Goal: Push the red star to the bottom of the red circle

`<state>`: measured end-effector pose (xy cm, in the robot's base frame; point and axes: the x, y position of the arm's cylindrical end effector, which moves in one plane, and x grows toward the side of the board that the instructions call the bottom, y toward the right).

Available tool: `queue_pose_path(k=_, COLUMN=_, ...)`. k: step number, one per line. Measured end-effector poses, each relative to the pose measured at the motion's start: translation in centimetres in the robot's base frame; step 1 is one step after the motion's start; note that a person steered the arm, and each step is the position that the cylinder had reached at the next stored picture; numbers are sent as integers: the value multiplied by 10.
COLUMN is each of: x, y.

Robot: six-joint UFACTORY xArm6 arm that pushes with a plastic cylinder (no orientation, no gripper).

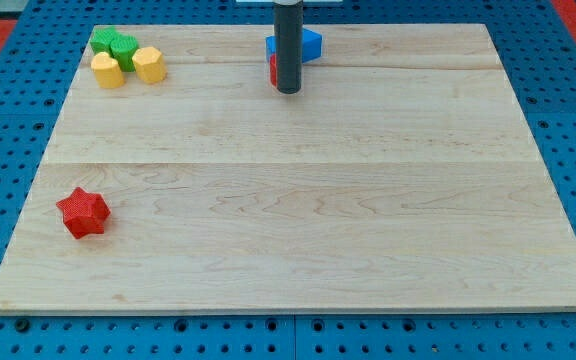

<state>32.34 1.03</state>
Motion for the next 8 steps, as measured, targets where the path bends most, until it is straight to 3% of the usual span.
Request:
queue_pose_path(k=1, x=81, y=49)
queue_pose_path(k=2, x=144, y=57)
queue_pose_path(k=4, x=264, y=22)
queue_pose_path(k=5, x=295, y=-5)
queue_pose_path(k=6, x=295, y=-45)
queue_pose_path(k=8, x=269, y=-252)
